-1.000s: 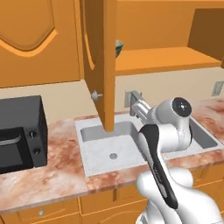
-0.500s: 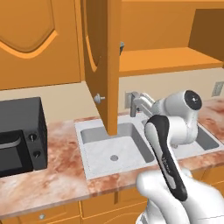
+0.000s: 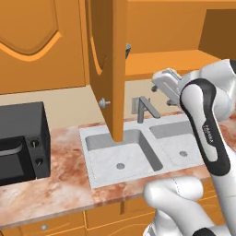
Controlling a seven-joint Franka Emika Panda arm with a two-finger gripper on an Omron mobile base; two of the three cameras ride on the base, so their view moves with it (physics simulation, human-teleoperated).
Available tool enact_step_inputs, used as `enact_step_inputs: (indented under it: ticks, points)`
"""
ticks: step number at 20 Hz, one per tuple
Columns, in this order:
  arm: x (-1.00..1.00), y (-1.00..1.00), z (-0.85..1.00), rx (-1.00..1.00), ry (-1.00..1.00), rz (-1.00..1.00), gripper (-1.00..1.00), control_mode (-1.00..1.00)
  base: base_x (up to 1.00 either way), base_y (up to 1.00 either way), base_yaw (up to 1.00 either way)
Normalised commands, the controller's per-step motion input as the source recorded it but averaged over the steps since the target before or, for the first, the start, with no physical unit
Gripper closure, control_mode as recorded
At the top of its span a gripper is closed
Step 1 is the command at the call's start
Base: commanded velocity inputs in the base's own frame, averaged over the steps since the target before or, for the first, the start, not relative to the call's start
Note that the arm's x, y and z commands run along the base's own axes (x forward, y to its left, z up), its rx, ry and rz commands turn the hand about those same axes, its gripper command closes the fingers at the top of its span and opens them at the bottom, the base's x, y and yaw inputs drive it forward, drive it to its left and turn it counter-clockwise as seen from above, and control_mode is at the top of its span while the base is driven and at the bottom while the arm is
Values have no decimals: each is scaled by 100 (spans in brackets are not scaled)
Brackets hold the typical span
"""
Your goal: Take the smaller bowl and place it next to the appetizer plate on the dining counter , and place the larger bowl next to the plate with cooked food.
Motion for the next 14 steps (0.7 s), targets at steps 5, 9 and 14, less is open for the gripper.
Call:
enact_step_inputs:
  ticks: [5, 9, 14]
  points:
    - [2, 0, 100, 1, -11, 2, -100, -100, 0, 0, 0]
    - [47, 0, 34, 7, -3, 0, -100, -100, 0, 0, 0]
    - [100, 6, 0, 0, 1, -3, -100, -100, 0, 0, 0]
